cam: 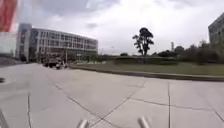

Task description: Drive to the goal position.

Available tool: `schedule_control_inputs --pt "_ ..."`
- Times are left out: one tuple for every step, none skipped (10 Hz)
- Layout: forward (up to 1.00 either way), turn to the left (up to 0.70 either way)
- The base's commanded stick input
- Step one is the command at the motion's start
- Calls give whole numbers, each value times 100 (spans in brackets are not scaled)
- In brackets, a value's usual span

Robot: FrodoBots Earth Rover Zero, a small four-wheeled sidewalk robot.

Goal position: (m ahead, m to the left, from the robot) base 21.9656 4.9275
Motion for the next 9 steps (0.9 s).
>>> schedule_control_inputs --pt "70 35" --pt "70 35" --pt "70 35" --pt "70 35" --pt "70 35" --pt "70 35" --pt "70 35" --pt "70 35" --pt "70 13"
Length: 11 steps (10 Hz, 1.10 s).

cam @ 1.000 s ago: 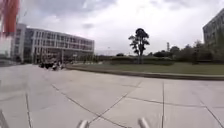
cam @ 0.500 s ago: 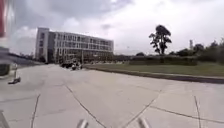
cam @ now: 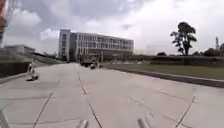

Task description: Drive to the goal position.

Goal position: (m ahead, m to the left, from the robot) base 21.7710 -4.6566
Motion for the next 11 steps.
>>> schedule_control_inputs --pt "70 0" --pt "70 0" --pt "70 0" --pt "70 0" --pt "70 0" --pt "70 0" --pt "70 0" --pt "70 0" --pt "70 0" --pt "70 0" --pt "70 0"
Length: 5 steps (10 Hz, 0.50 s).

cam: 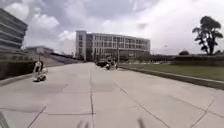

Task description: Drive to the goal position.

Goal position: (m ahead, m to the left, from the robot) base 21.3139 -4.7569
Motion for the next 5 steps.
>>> schedule_control_inputs --pt "70 0" --pt "70 0" --pt "70 0" --pt "70 0" --pt "70 0"
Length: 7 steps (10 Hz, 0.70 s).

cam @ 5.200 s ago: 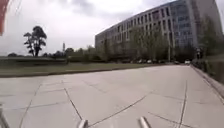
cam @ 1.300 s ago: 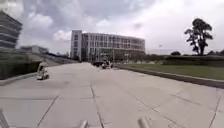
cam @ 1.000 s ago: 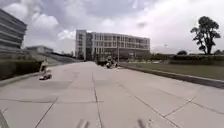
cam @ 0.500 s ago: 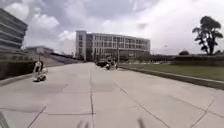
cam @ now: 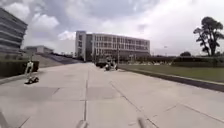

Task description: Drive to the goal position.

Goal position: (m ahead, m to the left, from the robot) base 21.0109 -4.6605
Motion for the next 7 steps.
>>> schedule_control_inputs --pt "70 0" --pt "70 0" --pt "70 4" --pt "70 35" --pt "70 35" --pt "70 30" --pt "70 10"
